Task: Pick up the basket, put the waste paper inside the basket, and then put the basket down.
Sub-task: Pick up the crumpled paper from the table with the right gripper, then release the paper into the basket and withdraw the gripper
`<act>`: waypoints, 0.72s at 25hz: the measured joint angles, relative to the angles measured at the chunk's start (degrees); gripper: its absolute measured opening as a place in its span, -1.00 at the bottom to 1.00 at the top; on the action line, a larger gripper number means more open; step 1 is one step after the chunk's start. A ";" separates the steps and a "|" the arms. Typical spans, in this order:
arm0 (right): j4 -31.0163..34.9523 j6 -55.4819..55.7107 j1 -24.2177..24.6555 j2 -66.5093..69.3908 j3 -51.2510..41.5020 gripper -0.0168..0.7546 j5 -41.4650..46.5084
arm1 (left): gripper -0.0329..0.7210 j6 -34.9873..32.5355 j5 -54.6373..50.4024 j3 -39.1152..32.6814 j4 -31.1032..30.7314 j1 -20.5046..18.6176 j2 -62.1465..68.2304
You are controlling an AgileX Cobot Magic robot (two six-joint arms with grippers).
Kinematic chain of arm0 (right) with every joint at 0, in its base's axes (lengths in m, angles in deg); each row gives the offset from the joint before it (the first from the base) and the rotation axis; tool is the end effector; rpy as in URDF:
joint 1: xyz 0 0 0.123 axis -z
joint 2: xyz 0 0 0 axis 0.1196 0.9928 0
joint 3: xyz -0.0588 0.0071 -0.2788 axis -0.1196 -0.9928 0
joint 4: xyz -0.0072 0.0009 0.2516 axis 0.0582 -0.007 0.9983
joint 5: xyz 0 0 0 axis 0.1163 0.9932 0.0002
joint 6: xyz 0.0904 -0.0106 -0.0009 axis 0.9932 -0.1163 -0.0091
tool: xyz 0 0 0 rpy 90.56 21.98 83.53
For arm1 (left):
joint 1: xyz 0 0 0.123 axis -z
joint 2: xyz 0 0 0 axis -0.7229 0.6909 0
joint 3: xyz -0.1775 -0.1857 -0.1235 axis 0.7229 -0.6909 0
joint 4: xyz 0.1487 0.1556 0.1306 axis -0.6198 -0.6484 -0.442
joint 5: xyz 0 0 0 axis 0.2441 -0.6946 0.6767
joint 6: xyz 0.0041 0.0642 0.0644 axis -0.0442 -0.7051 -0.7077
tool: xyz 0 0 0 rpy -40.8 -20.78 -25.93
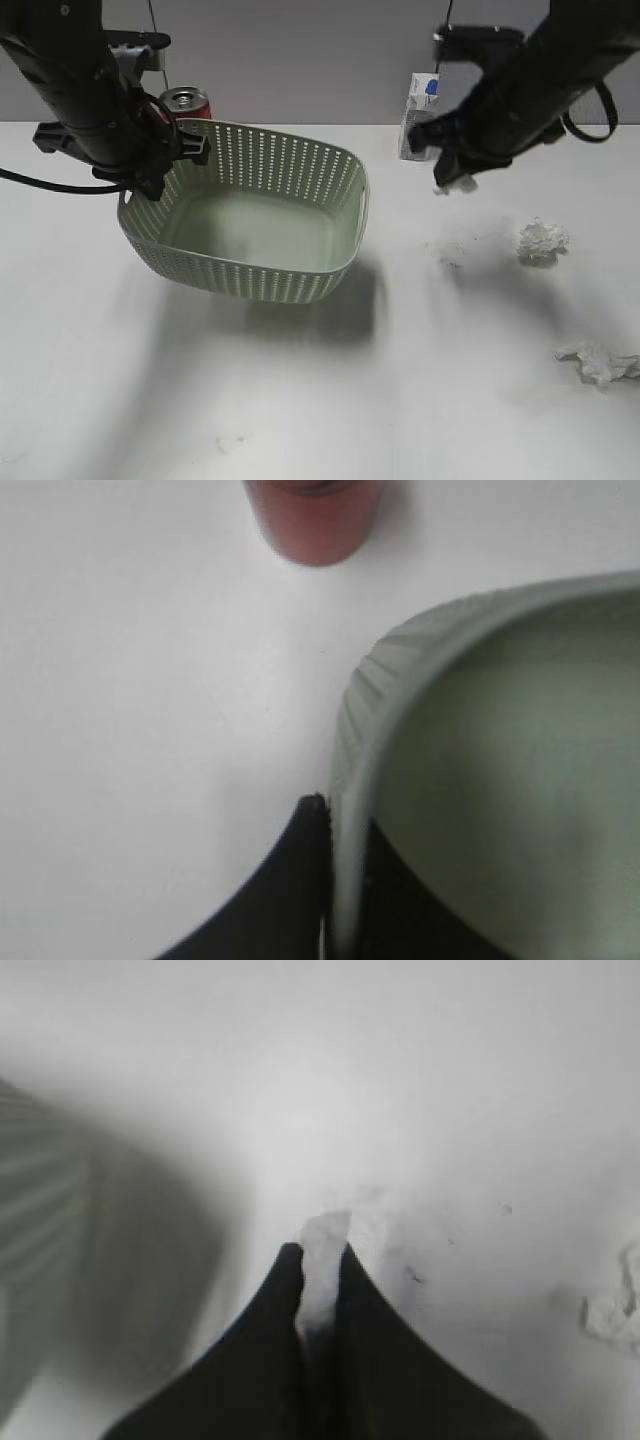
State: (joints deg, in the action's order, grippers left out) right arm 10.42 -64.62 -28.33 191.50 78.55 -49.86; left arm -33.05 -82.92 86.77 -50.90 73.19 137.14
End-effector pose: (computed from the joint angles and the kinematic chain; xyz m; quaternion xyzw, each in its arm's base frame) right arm 0.3582 0.1518 0.2122 -0.0942 0.9666 0.1186 0.2066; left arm 0.3340 -0.1669 0.2203 0.1218 0.9771 -0.0475 0.1681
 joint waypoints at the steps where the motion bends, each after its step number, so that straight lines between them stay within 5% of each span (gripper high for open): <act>1: 0.32 -0.68 -1.27 -1.52 0.99 -0.92 0.03 | -0.91 0.00 0.06 0.00 0.00 0.00 0.00; 13: 1.47 -5.43 -16.16 -0.70 9.72 -0.87 -7.36 | -0.91 0.00 0.34 0.00 0.05 0.00 0.00; 15: 2.25 -5.67 -16.65 1.97 9.72 -0.65 -7.28 | -0.91 0.00 0.34 0.00 0.05 0.05 0.00; 18: 2.77 -5.67 -16.81 4.11 9.72 0.09 -7.03 | -0.91 0.00 0.15 0.00 0.05 0.05 0.00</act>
State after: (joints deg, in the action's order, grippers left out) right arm 13.19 -70.29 -45.14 195.60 88.26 -56.89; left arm -33.05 -82.77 86.77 -50.85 73.24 137.14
